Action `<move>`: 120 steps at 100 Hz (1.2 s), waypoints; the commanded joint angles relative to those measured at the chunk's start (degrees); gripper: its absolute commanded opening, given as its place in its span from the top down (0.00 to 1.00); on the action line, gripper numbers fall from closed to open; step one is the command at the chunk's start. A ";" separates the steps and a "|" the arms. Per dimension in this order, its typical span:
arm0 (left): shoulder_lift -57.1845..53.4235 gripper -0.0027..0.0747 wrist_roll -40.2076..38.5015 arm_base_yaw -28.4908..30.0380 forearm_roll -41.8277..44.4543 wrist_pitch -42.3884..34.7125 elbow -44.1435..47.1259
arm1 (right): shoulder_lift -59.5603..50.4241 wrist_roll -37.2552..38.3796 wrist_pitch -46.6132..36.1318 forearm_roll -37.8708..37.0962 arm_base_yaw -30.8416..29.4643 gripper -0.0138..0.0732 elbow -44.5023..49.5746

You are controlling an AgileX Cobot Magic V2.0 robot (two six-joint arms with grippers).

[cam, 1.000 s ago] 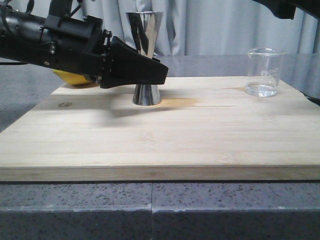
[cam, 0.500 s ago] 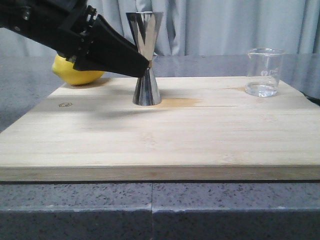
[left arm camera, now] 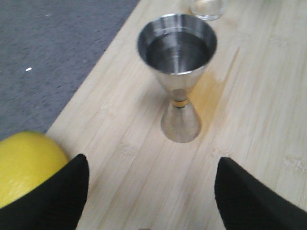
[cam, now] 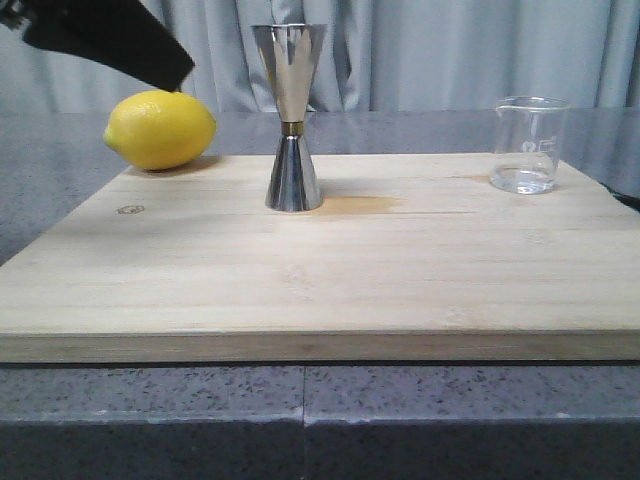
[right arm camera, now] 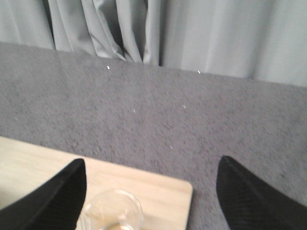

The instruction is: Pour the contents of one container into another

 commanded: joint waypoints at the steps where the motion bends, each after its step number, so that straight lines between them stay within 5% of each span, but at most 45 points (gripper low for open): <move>1: -5.49 0.31 -10.15 0.89 4.42 -2.87 -1.59 | -2.57 0.00 0.49 -0.56 -0.20 0.24 -2.09; 29: -15.98 0.31 -37.63 3.34 24.59 -2.01 -1.59 | -6.93 0.00 16.81 -0.56 -0.20 0.35 -4.45; 54: -21.15 0.31 -64.57 3.34 41.99 7.57 -1.59 | -7.43 -0.80 43.48 -0.56 -0.20 0.35 -11.97; 72: -21.82 0.31 -70.87 3.34 49.61 17.92 -1.59 | -7.43 -2.20 57.91 0.35 -0.20 0.35 -14.95; 88: -21.82 0.31 -72.74 3.34 51.62 19.30 -1.59 | -7.97 -2.65 59.83 1.51 -0.20 0.35 -14.95; 120: -25.76 0.33 -82.62 3.34 54.89 13.16 2.49 | -18.48 -2.24 50.93 5.08 -0.20 0.35 -12.86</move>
